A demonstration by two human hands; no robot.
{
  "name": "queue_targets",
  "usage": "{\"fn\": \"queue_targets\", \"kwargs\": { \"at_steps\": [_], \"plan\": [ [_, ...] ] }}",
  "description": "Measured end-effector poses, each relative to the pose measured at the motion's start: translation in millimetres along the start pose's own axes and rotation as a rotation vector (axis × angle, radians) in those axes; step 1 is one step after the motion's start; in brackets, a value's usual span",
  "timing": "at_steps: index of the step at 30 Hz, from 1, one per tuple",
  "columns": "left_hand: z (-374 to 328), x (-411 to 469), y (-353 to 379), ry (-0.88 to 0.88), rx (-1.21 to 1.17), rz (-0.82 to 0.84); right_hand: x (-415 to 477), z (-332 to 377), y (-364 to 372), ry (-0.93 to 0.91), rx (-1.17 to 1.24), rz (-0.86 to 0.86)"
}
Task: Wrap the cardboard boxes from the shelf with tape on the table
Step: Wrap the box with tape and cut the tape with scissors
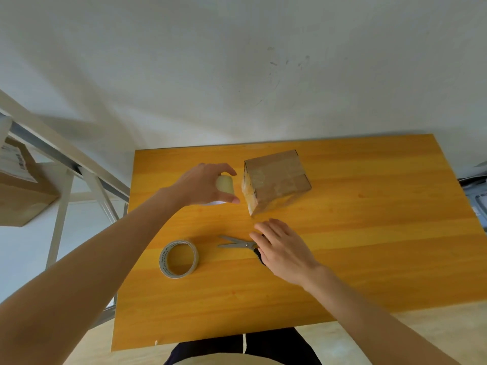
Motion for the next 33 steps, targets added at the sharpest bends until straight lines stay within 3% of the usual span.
{"fn": "queue_targets", "kwargs": {
  "at_steps": [9,21,24,27,33],
  "plan": [
    [4,-1,3,-0.004,-0.084,0.001,-13,1,44,0.273,0.027,0.448],
    [6,0,-1,-0.023,-0.152,0.097,0,7,56,0.414,-0.111,0.612],
    [4,0,-1,-0.058,-0.217,0.09,-3,4,51,0.439,-0.085,0.573],
    [4,3,1,-0.068,-0.266,0.048,-9,0,37,0.548,0.125,0.522],
    [8,8,4,-0.058,-0.253,0.028,-19,-6,11,0.953,0.895,0.538]
  ]
}}
Point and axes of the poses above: each hand's wrist, its own x-axis towards the middle knuckle, its own y-axis out of the palm, z = x × y, the point moved 1 cm from there along x, towards the middle knuckle, and after that the axes turned 10 degrees about -z, right-handed, at the moved point
